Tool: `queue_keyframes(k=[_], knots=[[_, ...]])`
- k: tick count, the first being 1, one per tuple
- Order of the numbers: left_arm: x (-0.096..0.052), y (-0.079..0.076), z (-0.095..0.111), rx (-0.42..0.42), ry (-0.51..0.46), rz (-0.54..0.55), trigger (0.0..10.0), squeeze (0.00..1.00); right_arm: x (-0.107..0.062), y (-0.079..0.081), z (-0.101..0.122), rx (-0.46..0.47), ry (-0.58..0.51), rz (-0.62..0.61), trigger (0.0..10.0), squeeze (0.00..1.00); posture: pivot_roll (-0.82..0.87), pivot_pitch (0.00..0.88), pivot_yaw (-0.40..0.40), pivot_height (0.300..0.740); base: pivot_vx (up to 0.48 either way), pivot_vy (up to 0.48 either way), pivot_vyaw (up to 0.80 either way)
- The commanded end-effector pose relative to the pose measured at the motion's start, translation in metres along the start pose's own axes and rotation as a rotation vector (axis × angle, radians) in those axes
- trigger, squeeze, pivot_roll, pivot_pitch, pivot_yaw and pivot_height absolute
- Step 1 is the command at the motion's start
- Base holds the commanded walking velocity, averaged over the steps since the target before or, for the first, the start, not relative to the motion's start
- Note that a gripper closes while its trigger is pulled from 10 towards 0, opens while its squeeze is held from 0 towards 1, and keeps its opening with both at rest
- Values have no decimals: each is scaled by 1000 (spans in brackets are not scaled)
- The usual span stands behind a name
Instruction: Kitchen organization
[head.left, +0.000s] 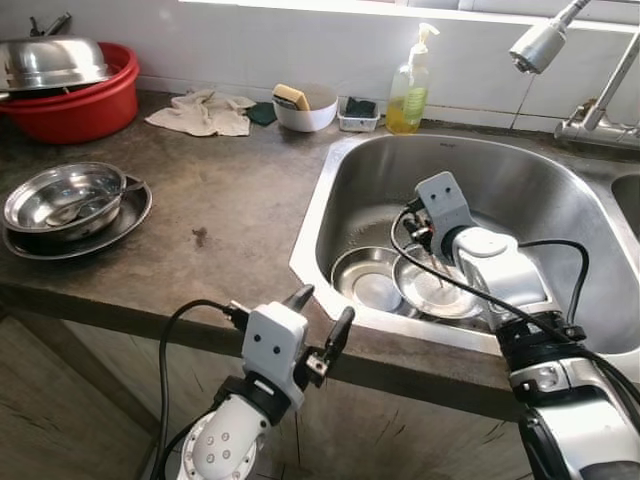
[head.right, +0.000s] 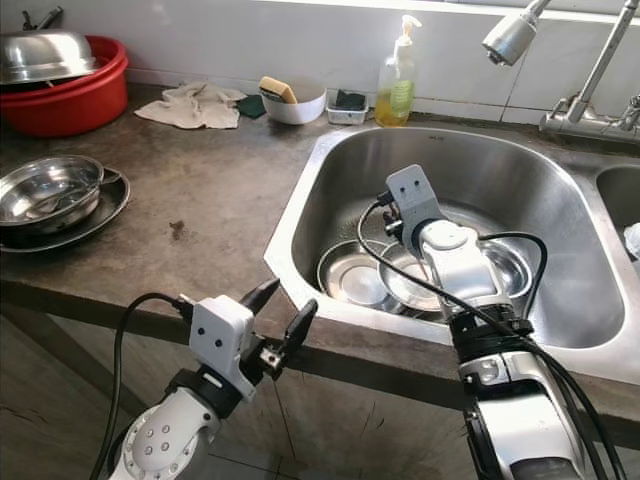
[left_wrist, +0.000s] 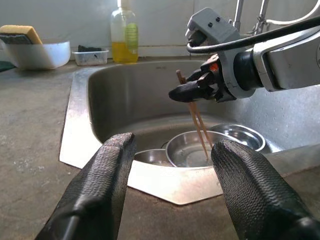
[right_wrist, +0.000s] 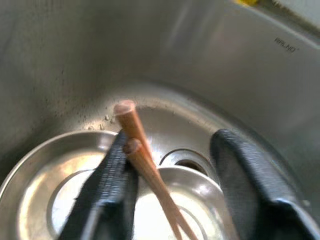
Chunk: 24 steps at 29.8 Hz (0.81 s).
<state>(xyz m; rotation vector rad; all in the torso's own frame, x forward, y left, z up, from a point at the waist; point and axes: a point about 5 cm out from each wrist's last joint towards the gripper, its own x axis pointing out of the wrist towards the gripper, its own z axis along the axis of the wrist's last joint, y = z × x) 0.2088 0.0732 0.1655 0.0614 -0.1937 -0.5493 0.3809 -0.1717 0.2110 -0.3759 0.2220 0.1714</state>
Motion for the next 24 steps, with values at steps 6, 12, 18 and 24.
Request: queue_keyframes(k=[6, 12, 18, 24], knots=[[1, 1, 1, 8, 1, 3, 10000, 0, -16, -10, 40, 1, -222, -85, 10000, 0, 173, 142, -20, 740, 0, 0, 0], [3, 3, 0, 11, -3, 7, 10000, 0, -45, -8, 59, 47, -415, -144, 10000, 0, 162, 124, -19, 740, 0, 0, 0], [4, 6, -3, 16, -2, 13, 10000, 0, -86, -3, 60, 118, -572, -204, 10000, 0, 145, 107, -16, 740, 0, 0, 0], [4, 7, -4, 21, -3, 23, 10000, 0, -104, 6, 46, 193, -607, -213, 10000, 0, 138, 92, -19, 740, 0, 0, 0]])
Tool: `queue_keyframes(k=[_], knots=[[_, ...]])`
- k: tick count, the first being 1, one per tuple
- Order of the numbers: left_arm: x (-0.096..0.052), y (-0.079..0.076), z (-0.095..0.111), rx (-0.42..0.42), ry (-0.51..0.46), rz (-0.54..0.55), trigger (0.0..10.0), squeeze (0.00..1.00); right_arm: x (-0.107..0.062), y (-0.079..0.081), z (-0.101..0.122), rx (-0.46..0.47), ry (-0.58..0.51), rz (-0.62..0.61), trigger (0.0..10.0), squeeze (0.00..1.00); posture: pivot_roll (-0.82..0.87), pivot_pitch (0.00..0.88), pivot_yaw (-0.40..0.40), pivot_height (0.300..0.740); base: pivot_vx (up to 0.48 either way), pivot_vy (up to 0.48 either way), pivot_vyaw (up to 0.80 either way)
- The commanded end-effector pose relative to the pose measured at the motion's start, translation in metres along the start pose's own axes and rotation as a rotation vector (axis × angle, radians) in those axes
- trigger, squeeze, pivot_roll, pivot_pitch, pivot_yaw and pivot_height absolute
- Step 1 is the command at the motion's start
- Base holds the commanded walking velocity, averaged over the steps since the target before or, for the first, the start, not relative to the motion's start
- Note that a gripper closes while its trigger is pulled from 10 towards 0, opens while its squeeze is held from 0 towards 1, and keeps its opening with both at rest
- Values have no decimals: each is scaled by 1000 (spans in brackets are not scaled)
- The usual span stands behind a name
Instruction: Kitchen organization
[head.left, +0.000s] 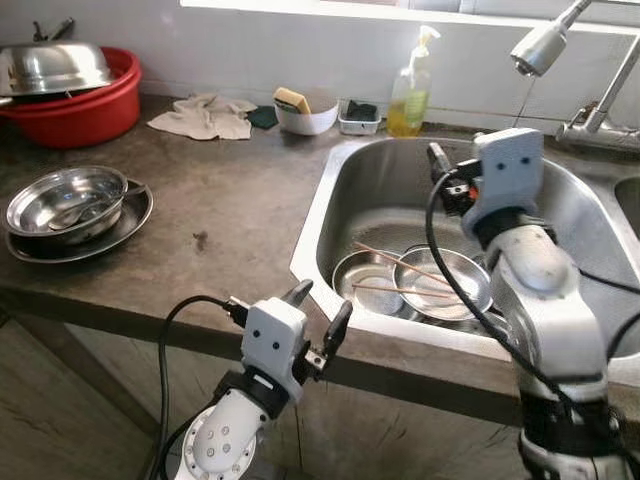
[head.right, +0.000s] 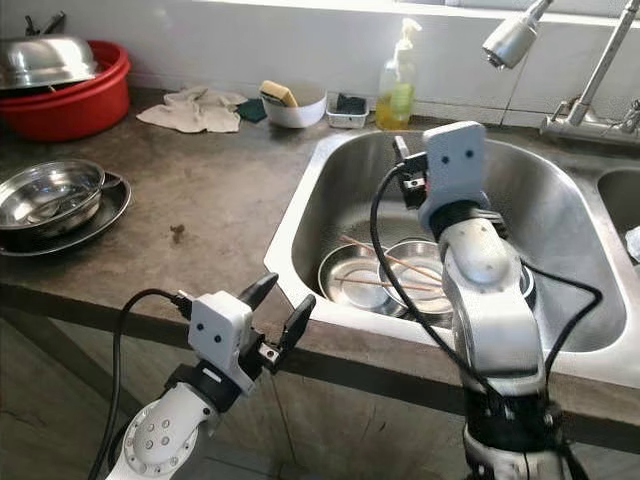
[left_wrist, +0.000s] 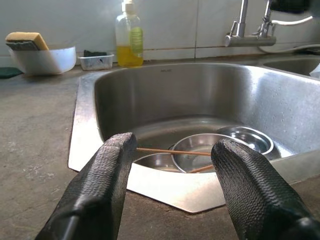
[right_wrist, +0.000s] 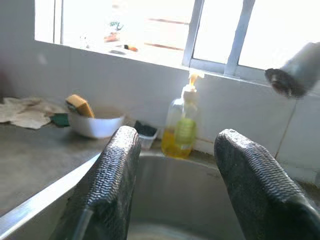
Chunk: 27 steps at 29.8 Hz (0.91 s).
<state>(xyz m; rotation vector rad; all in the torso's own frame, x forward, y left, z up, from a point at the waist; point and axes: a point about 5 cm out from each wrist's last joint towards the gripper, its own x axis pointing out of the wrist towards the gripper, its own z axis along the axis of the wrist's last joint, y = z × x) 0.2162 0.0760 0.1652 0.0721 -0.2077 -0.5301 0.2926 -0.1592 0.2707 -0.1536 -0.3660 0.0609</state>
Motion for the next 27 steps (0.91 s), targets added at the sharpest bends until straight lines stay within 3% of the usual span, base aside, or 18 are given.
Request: queue_keyframes(k=[1, 3, 8, 17, 24, 27], knots=[[0, 1, -2, 7, 6, 8, 10000, 0, -11, -2, 3, 18, -33, -23, 10000, 0, 138, 92, -19, 740, 0, 0, 0], [0, 1, -2, 7, 6, 8, 10000, 0, -11, -2, 3, 18, -33, -23, 10000, 0, 138, 92, -19, 740, 0, 0, 0], [-3, 4, -3, 10, 11, 33, 10000, 0, -39, 7, -7, 45, -9, -44, 10000, 0, 134, 79, -15, 740, 0, 0, 0], [-9, 11, -3, 29, 20, 79, 10000, 0, -70, 15, -26, 70, 81, -41, 10000, 0, 135, 67, -17, 740, 0, 0, 0], [-7, 10, -2, 28, 13, 81, 10000, 0, -73, 18, -30, 69, 89, -44, 10000, 0, 134, 57, -15, 740, 0, 0, 0], [-6, 9, -2, 24, 13, 80, 10000, 0, -71, 20, -30, 64, 83, -42, 10000, 0, 135, 54, -18, 740, 0, 0, 800]])
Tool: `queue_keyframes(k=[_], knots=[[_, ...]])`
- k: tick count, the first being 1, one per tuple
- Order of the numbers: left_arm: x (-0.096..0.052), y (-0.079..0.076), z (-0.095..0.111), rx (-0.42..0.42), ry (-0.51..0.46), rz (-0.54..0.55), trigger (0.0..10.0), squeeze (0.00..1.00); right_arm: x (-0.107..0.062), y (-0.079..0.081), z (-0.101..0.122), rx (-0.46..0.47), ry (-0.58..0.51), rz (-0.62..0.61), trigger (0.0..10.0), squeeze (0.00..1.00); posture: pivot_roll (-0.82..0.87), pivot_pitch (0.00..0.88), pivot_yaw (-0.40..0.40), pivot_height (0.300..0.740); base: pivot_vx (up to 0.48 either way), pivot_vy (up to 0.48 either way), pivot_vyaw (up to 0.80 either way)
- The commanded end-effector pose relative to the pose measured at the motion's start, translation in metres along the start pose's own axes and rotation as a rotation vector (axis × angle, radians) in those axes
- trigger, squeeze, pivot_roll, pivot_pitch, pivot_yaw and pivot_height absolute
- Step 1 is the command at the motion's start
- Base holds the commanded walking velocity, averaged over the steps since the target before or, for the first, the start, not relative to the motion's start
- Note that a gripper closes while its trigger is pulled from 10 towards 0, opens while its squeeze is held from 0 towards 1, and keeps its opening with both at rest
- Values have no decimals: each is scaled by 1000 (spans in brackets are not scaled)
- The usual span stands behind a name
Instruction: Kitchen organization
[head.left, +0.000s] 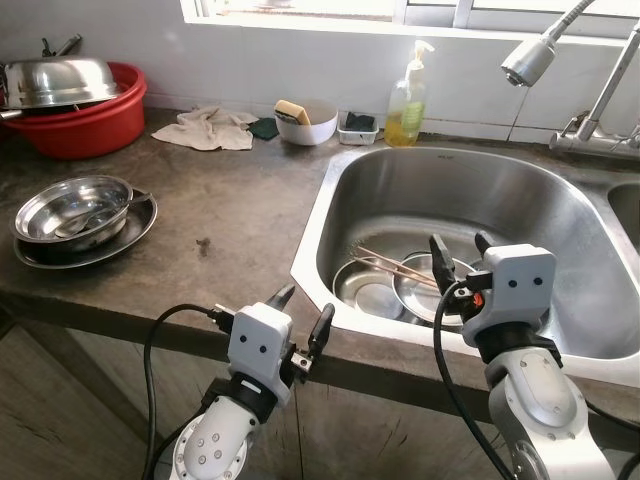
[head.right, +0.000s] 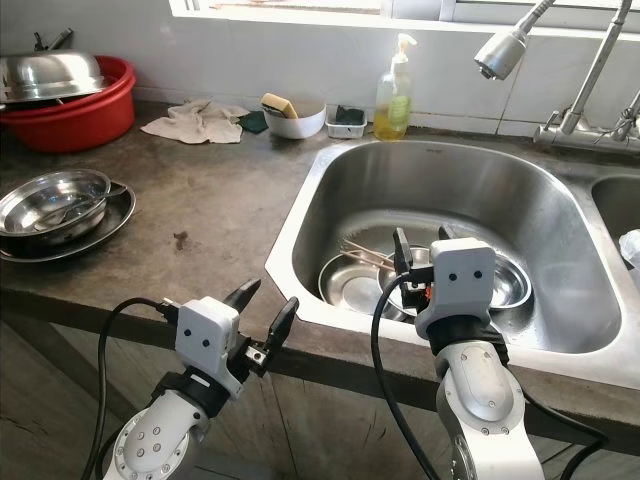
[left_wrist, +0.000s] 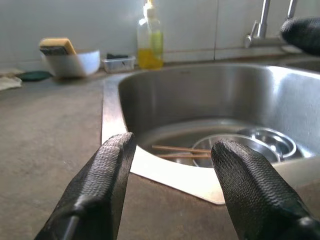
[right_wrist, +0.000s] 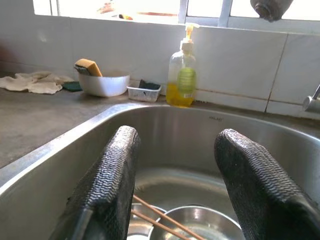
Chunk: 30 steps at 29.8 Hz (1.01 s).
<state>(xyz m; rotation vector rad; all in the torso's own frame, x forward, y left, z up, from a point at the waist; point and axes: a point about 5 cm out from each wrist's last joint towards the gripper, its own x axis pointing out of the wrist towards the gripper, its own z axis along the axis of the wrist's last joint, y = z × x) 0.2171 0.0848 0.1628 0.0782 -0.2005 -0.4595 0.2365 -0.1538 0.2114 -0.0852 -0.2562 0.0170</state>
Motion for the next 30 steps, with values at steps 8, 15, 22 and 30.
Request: queue_keyframes(k=[8, 15, 22, 30], knots=[[-2, 0, -1, 17, 8, 10, 10000, 0, 8, 8, 4, 16, -38, 13, 10000, 0, 137, 58, -18, 740, 0, 474, 800], [0, 3, 0, 24, 4, 38, 10000, 0, 10, 10, 5, 29, -39, 12, 10000, 0, 140, 75, -23, 740, 0, 476, 800], [0, 4, -1, 38, 4, 53, 10000, 0, 12, 12, 5, 42, -38, 15, 10000, 0, 139, 80, -24, 740, 0, 0, 800], [1, 5, -3, 78, 20, 66, 10000, 0, 19, 17, 5, 81, -24, 48, 10000, 0, 141, 86, -24, 740, 0, 0, 200]])
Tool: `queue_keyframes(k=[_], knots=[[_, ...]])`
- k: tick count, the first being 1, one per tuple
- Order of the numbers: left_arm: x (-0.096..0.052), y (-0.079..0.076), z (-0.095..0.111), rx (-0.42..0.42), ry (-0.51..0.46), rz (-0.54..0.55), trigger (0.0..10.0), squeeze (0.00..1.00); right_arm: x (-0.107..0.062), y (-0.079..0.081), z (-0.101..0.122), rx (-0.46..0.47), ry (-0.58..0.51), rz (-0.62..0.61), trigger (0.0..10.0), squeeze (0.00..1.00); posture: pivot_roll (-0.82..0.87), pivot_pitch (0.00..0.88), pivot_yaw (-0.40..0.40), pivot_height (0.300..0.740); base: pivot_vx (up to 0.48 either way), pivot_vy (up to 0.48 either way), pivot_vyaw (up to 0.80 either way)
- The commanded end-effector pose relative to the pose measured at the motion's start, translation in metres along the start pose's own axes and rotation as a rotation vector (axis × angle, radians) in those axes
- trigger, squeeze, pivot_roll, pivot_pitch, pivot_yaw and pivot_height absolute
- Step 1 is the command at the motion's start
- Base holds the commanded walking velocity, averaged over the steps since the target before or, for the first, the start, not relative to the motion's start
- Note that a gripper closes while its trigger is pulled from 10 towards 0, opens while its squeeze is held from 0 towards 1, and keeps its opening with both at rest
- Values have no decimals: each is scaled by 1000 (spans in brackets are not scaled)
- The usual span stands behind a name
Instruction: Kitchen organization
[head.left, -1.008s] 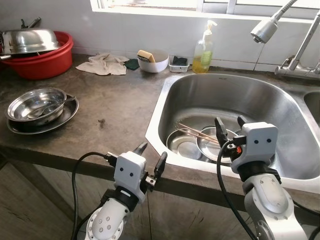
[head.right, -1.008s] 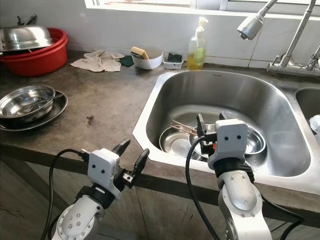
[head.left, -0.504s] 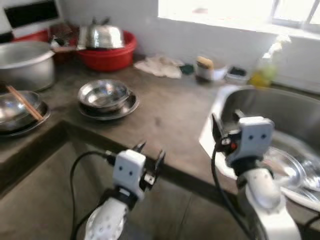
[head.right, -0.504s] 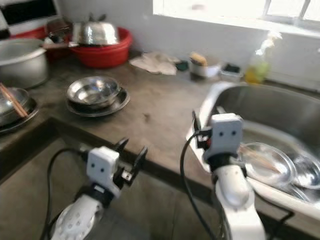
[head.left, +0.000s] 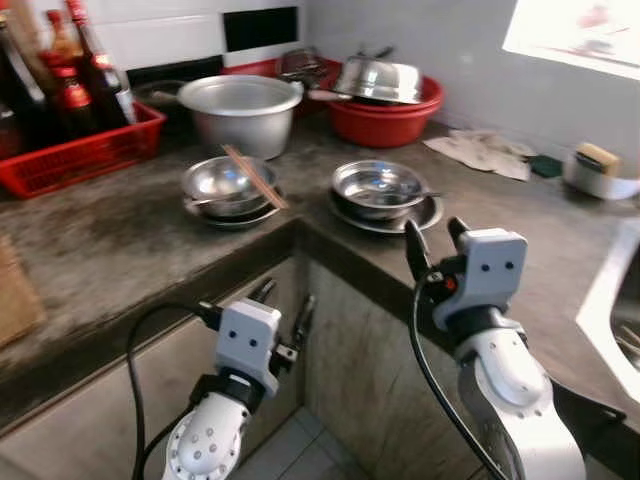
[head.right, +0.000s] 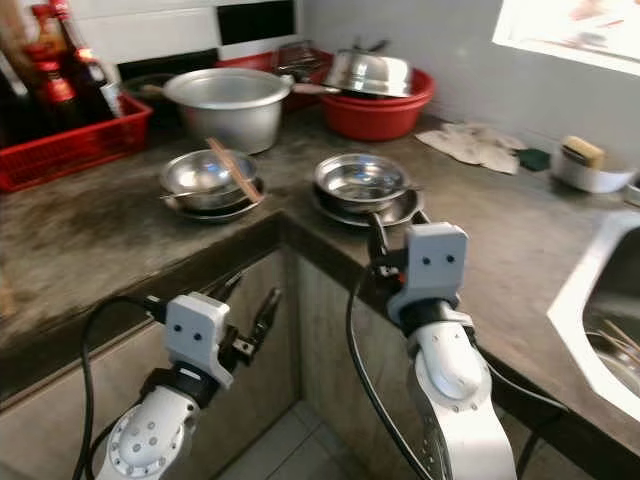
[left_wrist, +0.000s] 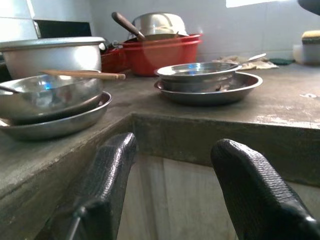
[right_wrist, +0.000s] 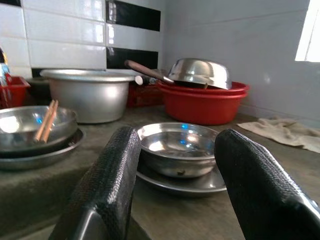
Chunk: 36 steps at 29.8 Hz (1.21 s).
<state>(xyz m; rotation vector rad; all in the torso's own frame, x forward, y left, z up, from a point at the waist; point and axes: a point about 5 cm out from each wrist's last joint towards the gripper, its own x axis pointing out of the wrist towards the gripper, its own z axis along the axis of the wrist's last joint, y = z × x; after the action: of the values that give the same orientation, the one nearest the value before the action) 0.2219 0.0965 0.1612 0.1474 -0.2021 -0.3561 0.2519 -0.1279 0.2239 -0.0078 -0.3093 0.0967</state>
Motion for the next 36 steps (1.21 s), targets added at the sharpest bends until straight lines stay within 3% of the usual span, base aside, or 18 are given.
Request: queue_keyframes(k=[1, 16, 24, 36], knots=[[2, -7, 0, -4, -1, -29, 10000, 0, 1, -8, -5, -1, 34, -17, 10000, 0, 141, 86, -24, 740, 0, 0, 0], [1, -11, -2, 1, 9, -30, 10000, 0, 11, -8, -4, 17, 31, 16, 10000, 0, 140, 92, -28, 740, 233, 0, 0], [1, -13, -4, -39, 32, -42, 10000, 0, 17, -11, 1, 18, 12, 8, 10000, 0, 139, 92, -26, 740, 106, 0, 0], [-4, -15, -11, -26, 70, -66, 10000, 0, 45, -20, 2, 249, 80, -92, 10000, 0, 141, 95, -34, 740, 0, 0, 0]])
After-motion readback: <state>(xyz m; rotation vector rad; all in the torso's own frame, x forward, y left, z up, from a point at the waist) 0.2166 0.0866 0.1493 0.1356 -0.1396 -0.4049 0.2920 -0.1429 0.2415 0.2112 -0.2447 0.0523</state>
